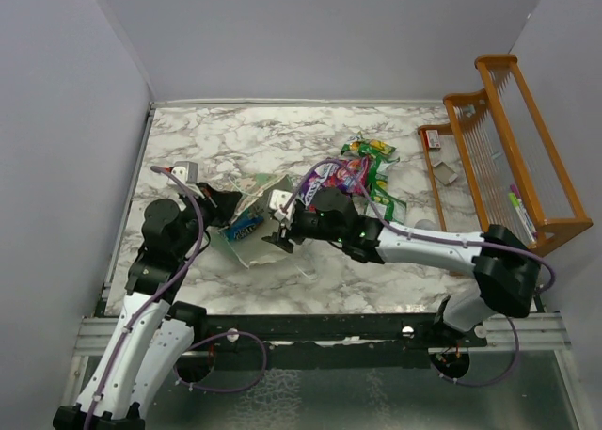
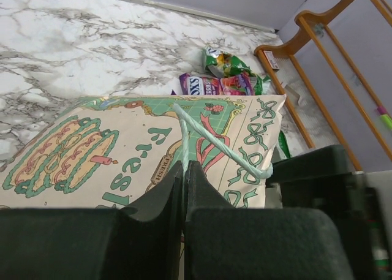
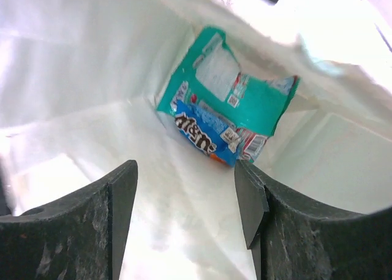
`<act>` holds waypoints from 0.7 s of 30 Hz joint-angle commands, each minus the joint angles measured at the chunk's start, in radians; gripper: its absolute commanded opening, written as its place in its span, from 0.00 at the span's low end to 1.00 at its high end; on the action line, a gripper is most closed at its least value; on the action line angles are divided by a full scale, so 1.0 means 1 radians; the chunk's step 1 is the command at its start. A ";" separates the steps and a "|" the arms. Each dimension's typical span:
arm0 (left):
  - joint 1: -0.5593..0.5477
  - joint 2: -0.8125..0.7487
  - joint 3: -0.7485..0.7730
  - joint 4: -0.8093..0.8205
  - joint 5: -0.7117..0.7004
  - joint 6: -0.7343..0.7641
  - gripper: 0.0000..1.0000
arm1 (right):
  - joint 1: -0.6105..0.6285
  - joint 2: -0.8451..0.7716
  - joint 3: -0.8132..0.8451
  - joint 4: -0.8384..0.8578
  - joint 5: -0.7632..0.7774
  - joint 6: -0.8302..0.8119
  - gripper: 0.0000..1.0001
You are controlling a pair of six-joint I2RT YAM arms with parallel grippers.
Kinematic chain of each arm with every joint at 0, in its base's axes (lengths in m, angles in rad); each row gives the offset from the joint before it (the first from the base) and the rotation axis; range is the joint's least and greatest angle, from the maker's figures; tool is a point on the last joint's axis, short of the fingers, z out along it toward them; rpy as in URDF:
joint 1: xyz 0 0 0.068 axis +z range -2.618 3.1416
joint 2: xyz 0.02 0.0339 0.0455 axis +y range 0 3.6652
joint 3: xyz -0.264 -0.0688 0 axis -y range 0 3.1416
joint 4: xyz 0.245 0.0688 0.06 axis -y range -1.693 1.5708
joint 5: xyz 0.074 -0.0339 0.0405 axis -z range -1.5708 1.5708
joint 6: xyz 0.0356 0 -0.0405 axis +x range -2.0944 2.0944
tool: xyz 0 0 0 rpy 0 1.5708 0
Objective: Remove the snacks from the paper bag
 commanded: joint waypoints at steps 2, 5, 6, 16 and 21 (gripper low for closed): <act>-0.003 0.033 0.012 0.034 -0.007 0.023 0.00 | 0.002 -0.187 -0.044 -0.073 -0.005 0.291 0.67; -0.003 0.047 0.032 0.032 -0.007 0.038 0.00 | 0.002 -0.254 -0.006 -0.190 0.187 0.428 0.68; -0.003 0.049 0.041 0.029 -0.008 0.046 0.00 | 0.000 -0.272 0.013 -0.241 0.258 0.466 0.70; -0.003 0.058 0.093 0.026 -0.015 0.077 0.00 | -0.019 -0.311 0.044 -0.469 0.475 0.891 0.84; -0.003 0.065 0.115 0.025 -0.011 0.083 0.00 | -0.059 -0.250 -0.021 -0.354 0.345 1.090 0.69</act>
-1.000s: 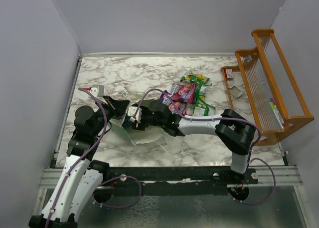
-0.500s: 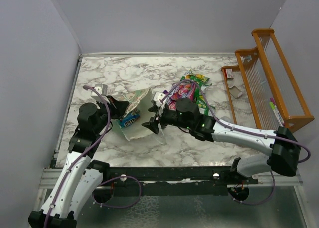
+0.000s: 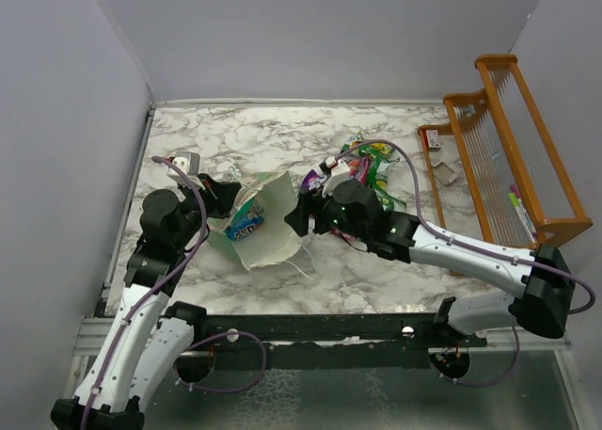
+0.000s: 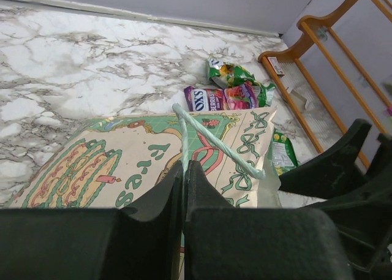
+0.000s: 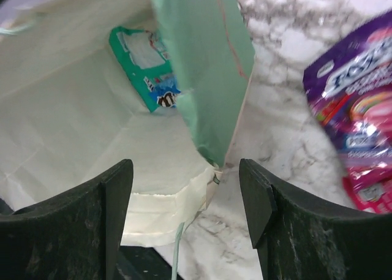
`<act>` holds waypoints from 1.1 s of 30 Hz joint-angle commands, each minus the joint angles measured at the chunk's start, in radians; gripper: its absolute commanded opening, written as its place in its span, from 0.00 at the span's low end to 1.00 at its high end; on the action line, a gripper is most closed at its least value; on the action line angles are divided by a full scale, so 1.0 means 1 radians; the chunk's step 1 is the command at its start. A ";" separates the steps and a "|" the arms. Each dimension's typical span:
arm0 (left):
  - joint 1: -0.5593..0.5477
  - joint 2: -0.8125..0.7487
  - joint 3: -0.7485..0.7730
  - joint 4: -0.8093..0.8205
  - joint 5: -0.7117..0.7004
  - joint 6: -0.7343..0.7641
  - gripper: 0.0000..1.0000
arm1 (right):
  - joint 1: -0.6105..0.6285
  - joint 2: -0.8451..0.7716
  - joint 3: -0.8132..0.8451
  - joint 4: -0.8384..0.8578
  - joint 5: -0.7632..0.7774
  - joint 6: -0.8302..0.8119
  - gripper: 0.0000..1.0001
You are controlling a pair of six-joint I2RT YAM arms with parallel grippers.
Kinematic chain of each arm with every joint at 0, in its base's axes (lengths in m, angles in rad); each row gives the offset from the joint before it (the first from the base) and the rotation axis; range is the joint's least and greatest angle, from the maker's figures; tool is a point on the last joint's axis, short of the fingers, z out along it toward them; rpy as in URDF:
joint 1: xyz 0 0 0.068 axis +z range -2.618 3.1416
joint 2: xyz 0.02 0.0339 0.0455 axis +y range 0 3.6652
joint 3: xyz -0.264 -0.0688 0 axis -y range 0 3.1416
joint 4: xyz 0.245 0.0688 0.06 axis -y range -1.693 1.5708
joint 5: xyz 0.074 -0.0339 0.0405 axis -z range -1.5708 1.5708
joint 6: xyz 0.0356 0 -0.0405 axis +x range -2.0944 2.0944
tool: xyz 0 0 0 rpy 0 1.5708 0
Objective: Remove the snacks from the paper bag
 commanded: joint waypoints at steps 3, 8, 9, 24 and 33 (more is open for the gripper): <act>-0.003 0.007 0.060 0.010 -0.002 0.025 0.00 | -0.033 0.076 -0.078 0.086 -0.103 0.308 0.63; -0.003 0.017 0.080 0.012 0.015 0.056 0.00 | -0.039 0.089 -0.139 0.160 -0.150 0.395 0.39; -0.003 0.018 0.089 0.011 0.015 0.066 0.00 | -0.040 0.092 -0.144 0.165 -0.151 0.421 0.35; -0.003 0.057 0.193 -0.027 0.158 0.268 0.00 | -0.049 0.379 -0.131 0.417 -0.270 0.665 0.01; -0.005 0.062 0.210 -0.019 0.347 0.325 0.00 | -0.108 0.701 0.070 0.727 -0.384 0.604 0.05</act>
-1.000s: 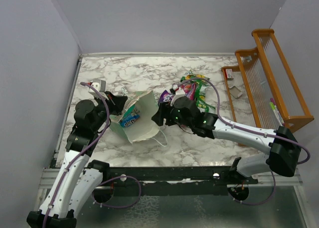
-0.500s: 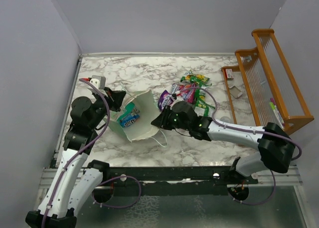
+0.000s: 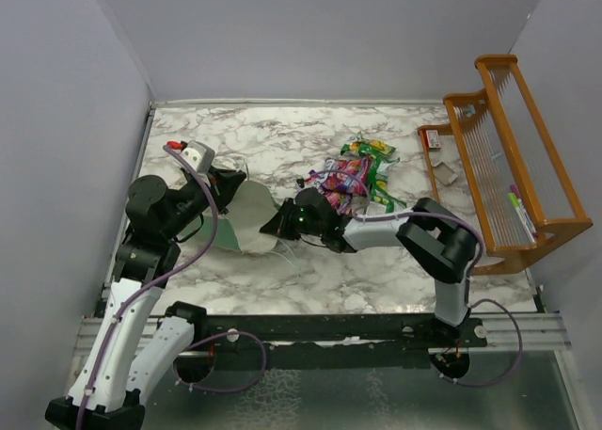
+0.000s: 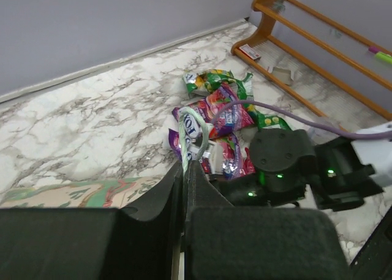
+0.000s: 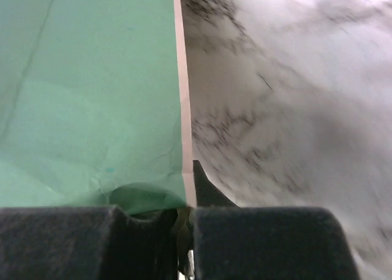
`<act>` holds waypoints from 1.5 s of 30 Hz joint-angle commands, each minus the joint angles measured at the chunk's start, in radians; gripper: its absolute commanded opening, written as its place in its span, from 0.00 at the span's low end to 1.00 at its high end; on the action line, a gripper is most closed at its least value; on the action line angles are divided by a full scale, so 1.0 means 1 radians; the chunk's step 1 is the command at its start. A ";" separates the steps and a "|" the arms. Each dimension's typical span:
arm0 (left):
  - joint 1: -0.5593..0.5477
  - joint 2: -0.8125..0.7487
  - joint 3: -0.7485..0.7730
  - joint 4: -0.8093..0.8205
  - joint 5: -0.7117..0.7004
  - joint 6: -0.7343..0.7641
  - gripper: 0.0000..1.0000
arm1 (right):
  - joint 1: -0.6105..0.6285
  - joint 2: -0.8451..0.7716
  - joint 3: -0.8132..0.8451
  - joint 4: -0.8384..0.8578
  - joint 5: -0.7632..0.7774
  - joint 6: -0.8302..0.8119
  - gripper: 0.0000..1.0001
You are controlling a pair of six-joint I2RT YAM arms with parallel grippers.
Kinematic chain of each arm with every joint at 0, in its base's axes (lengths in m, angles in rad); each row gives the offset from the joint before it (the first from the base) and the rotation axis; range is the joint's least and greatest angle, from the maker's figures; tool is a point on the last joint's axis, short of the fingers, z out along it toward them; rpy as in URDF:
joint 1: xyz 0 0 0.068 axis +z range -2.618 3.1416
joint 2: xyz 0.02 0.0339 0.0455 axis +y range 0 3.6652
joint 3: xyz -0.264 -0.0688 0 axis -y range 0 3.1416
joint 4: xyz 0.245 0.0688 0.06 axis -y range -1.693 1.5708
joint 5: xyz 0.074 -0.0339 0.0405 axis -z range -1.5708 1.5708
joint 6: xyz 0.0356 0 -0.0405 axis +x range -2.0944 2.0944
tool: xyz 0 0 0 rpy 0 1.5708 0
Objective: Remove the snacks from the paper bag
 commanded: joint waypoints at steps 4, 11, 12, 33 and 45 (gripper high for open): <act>-0.006 -0.010 -0.064 0.054 0.166 -0.004 0.00 | -0.060 0.271 0.214 0.317 -0.215 -0.038 0.10; -0.007 0.015 -0.288 0.101 0.102 -0.202 0.00 | -0.079 0.365 0.242 0.301 -0.275 -0.092 0.19; -0.007 0.019 -0.296 0.104 0.090 -0.216 0.00 | -0.081 0.366 0.236 0.295 -0.275 -0.098 0.21; -0.006 -0.017 -0.130 -0.047 -0.299 -0.246 0.00 | -0.155 0.107 0.056 0.093 -0.267 -0.402 0.56; -0.011 0.101 -0.297 0.189 0.075 -0.400 0.00 | -0.213 -0.064 -0.096 0.114 -0.333 -0.524 0.59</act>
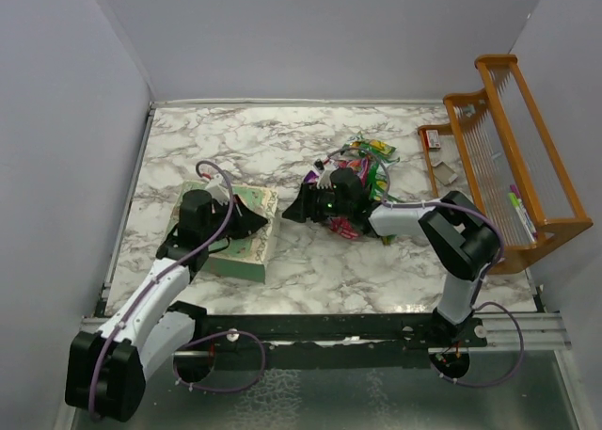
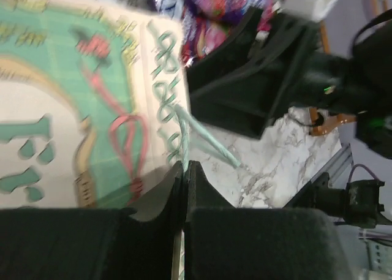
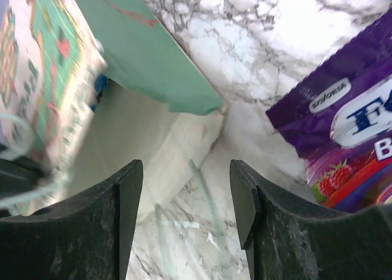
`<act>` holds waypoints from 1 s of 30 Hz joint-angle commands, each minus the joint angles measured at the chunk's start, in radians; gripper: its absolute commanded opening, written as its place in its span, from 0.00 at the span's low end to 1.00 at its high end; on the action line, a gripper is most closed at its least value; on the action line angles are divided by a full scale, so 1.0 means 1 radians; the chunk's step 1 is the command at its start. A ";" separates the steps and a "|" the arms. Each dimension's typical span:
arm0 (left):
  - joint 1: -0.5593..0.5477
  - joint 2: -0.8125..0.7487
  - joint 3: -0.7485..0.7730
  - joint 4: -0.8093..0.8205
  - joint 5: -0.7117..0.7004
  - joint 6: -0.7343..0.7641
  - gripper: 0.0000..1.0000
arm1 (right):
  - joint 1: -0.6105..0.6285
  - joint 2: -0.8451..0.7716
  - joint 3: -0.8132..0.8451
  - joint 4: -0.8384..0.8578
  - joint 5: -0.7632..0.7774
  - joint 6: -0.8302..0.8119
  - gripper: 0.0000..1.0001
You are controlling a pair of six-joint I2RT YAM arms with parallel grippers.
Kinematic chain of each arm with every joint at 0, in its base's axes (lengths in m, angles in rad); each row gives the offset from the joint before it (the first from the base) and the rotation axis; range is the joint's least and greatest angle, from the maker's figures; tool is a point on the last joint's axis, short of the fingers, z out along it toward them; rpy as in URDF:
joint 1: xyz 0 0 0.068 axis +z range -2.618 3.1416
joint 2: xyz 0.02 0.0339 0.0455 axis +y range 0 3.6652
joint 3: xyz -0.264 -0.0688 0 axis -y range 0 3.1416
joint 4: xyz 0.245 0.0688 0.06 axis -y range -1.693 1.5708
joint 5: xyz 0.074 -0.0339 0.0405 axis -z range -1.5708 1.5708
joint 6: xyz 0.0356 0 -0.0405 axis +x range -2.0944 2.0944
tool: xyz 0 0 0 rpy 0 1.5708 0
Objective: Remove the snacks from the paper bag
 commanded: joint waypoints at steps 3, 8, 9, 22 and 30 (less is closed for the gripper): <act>-0.002 -0.208 0.289 -0.271 -0.063 0.281 0.00 | 0.014 -0.067 -0.075 0.114 -0.099 -0.081 0.64; -0.002 -0.282 0.346 -0.470 -0.200 0.450 0.00 | 0.074 -0.189 -0.105 0.148 -0.129 -0.422 0.64; -0.002 -0.298 0.342 -0.491 -0.205 0.472 0.00 | 0.094 -0.217 -0.128 0.177 -0.132 -0.528 0.64; -0.005 -0.343 0.126 -0.083 0.093 0.361 0.00 | 0.188 -0.354 -0.291 0.309 -0.074 -1.068 0.64; -0.006 -0.110 0.146 0.109 0.242 0.272 0.00 | 0.201 -0.284 -0.355 0.463 -0.104 -1.130 0.61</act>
